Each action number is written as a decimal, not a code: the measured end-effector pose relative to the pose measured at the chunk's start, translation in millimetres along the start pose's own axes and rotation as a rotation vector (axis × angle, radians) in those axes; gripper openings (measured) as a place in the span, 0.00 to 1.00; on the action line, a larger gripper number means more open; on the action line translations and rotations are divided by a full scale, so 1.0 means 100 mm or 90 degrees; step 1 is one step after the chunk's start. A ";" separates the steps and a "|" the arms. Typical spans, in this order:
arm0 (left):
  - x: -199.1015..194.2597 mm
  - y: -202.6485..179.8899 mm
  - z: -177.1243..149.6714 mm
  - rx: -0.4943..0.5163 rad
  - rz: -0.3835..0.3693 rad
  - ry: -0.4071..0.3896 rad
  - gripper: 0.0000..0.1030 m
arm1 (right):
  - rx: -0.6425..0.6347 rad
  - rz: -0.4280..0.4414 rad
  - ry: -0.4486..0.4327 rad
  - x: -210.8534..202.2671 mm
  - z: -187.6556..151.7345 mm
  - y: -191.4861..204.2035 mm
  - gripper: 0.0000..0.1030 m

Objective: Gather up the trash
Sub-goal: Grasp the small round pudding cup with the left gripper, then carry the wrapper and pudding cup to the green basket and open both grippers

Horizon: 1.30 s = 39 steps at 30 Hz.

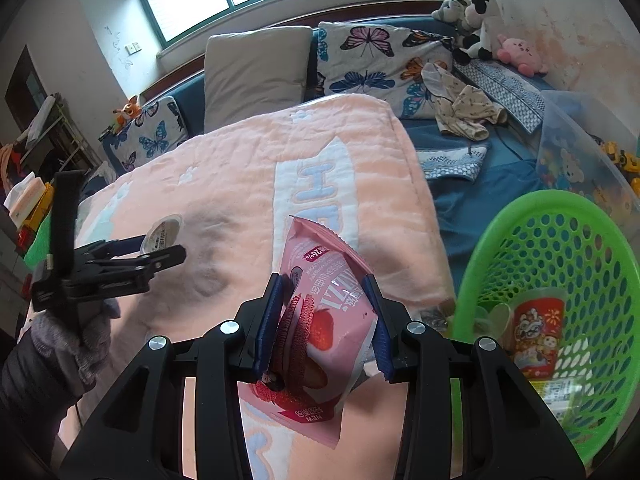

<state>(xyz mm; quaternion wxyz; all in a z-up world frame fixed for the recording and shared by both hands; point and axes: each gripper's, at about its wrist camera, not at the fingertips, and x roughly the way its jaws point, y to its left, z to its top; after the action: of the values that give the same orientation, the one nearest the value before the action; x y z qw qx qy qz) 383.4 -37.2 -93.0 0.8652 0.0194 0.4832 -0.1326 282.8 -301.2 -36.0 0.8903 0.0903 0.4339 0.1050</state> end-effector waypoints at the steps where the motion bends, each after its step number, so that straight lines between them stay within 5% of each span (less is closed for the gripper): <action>1: 0.02 0.00 0.00 -0.005 -0.001 0.001 0.87 | -0.001 0.000 -0.001 -0.02 -0.01 0.00 0.40; 6: 0.11 0.01 -0.01 -0.014 -0.008 0.012 0.62 | -0.007 -0.005 -0.007 -0.11 -0.04 -0.04 0.40; 9: 0.07 0.01 -0.02 -0.018 -0.012 0.003 0.59 | -0.004 -0.009 -0.012 -0.17 -0.06 -0.09 0.40; 26: -0.64 -0.29 -0.13 0.009 -0.031 -0.048 0.59 | 0.029 -0.071 -0.045 -0.68 -0.19 -0.60 0.40; 39: -1.03 -0.96 -0.11 0.069 -0.077 -0.074 0.59 | 0.079 -0.169 -0.056 -0.91 -0.28 -1.33 0.44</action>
<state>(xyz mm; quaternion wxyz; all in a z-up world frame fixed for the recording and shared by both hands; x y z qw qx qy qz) 299.6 -105.9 -2.7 0.8798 0.0293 0.4247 -0.2115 220.2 -451.1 -17.9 0.9072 0.0916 0.4082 -0.0446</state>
